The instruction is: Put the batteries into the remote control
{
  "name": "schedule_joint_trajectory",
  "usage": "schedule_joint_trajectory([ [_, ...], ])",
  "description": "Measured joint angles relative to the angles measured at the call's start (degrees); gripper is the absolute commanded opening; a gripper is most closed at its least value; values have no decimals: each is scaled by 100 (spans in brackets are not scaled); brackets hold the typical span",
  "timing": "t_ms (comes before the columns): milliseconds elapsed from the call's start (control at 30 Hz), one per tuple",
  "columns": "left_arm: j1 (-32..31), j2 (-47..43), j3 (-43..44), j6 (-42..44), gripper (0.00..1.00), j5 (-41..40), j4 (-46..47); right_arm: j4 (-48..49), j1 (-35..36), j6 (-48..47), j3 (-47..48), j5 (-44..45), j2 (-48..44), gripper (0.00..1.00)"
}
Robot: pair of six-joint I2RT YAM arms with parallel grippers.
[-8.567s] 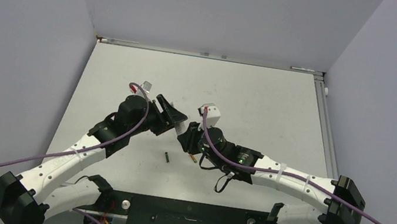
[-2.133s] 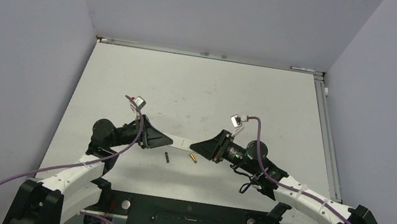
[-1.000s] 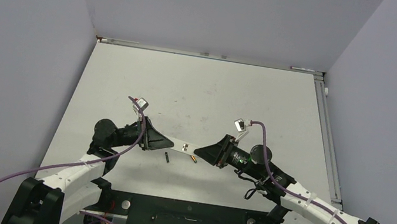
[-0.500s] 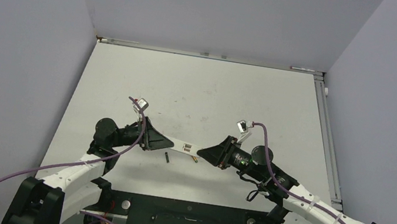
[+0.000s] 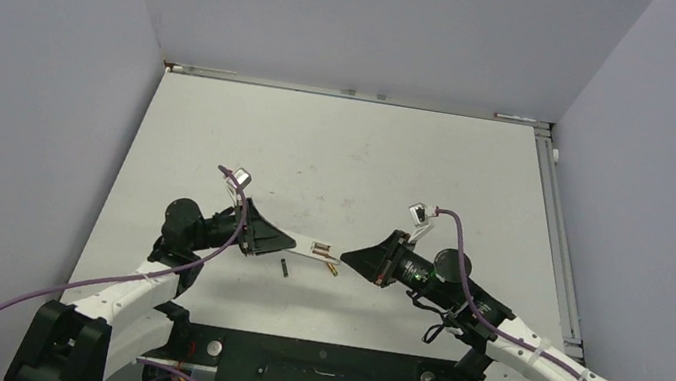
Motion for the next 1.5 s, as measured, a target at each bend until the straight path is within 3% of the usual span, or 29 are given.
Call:
schedule_joint_trajectory([
  [300, 0, -7, 20, 105, 0, -70, -197, -203, 0, -125, 52, 136, -37, 8],
  [800, 7, -343, 422, 1231, 0, -560, -2264, -1867, -164, -1010, 1113, 1449, 470, 8],
  [1133, 33, -343, 422, 1572, 0, -654, -2813, -2127, -1593, -1353, 1316, 1276, 1285, 8],
  [1500, 48, -387, 424, 1775, 0, -713, -3161, -1384, -2929, -1051, 951, 398, 2072, 8],
])
